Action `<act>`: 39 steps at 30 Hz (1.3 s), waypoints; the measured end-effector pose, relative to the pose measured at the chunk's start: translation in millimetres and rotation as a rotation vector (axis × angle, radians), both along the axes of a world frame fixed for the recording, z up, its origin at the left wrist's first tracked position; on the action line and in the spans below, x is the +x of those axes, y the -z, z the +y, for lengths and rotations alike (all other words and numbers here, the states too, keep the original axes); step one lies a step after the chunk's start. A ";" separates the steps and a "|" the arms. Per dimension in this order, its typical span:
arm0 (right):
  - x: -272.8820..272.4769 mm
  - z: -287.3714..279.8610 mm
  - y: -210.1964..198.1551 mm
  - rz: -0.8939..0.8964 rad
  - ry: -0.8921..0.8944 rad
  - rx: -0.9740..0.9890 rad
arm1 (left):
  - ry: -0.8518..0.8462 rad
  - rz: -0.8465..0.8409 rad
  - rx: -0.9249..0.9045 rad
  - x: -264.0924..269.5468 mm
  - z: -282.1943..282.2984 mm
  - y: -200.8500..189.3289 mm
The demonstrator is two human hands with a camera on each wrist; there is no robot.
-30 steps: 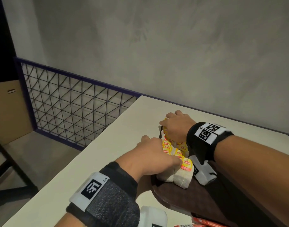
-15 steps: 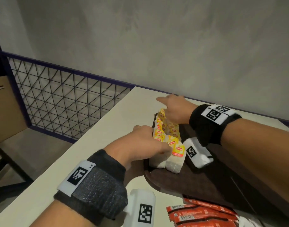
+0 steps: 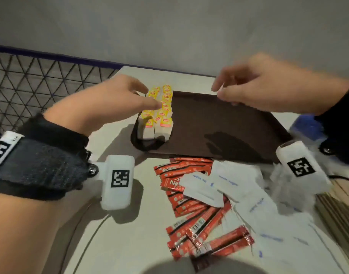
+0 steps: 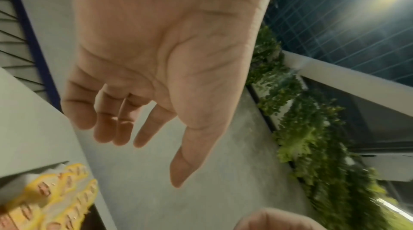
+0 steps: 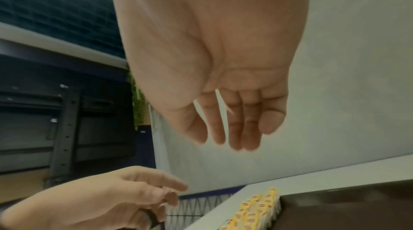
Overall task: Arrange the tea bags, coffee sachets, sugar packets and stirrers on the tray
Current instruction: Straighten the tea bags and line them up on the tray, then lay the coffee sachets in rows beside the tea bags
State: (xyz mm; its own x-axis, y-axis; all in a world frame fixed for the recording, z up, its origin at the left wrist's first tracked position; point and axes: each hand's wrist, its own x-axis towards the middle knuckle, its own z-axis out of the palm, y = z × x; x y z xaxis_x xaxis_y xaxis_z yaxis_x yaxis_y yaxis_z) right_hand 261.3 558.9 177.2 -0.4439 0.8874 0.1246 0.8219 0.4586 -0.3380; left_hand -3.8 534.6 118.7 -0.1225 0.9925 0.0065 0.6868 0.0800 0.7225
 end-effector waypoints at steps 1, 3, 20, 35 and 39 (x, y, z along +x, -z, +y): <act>5.9 -21.9 2.6 -0.046 -0.038 -0.038 | 0.056 0.027 -0.001 7.2 -12.1 -5.2; 14.3 -62.8 13.3 -0.167 -0.120 -0.150 | 0.189 0.151 -0.026 25.8 -40.0 -12.7; 32.2 -179.4 117.5 -0.224 -0.349 0.033 | 0.441 0.709 0.029 102.6 -158.1 59.0; 77.3 -197.3 122.8 0.355 -0.003 -0.213 | 0.321 0.765 0.325 101.9 -177.8 89.8; 78.0 -204.4 136.6 0.851 0.101 -0.521 | 0.318 0.940 0.294 109.9 -179.3 100.3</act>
State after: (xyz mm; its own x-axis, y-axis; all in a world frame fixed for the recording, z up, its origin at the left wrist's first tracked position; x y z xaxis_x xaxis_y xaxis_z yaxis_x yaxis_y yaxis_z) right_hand 339.3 354.5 40.6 -0.3072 0.9504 -0.0492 0.2399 0.0273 -0.9704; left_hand 106.1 355.3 18.4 0.3248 0.9220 0.2110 0.9424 -0.2966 -0.1546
